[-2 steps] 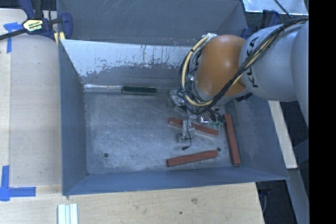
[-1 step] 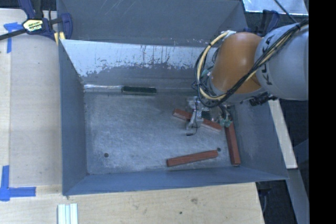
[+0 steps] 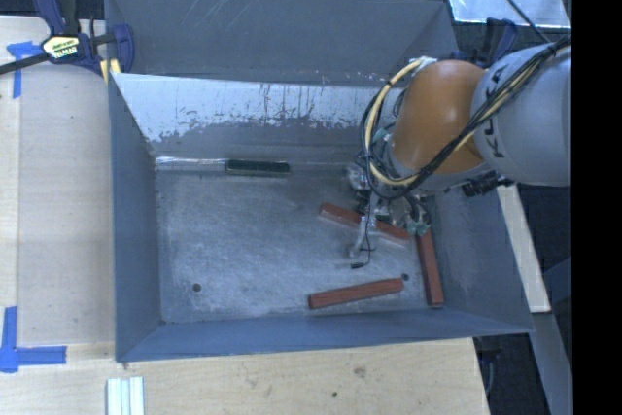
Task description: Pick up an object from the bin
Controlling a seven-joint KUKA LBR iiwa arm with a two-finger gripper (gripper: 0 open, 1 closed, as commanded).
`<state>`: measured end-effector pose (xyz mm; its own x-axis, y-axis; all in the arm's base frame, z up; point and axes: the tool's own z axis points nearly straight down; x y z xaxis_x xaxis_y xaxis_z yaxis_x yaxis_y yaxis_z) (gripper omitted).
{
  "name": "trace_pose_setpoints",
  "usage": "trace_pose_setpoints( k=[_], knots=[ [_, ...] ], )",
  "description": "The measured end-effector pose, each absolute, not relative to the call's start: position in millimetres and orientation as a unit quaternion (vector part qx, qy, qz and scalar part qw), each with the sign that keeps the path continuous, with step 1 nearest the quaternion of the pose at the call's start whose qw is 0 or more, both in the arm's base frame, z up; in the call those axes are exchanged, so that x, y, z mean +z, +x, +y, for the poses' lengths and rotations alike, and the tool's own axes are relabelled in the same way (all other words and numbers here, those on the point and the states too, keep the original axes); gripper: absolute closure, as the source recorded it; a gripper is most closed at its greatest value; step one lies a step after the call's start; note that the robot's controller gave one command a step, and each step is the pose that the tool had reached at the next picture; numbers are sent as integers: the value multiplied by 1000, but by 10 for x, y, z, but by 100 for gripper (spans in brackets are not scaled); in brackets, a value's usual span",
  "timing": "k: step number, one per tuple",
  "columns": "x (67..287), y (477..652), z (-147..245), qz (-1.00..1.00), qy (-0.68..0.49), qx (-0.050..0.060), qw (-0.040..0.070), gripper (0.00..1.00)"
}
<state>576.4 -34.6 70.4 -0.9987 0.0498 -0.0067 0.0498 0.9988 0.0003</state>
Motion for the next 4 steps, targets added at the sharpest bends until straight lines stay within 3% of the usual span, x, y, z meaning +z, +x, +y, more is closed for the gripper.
trace_pose_setpoints(
  k=[1,2,3,4],
  knots=[
    [707,5766,-344,1000,25,0,4,100],
    [706,5766,-344,1000,25,0,4,100],
    [1857,5445,-665,998,56,0,2,100],
    [1856,5445,-665,998,56,0,2,0]
  ],
)
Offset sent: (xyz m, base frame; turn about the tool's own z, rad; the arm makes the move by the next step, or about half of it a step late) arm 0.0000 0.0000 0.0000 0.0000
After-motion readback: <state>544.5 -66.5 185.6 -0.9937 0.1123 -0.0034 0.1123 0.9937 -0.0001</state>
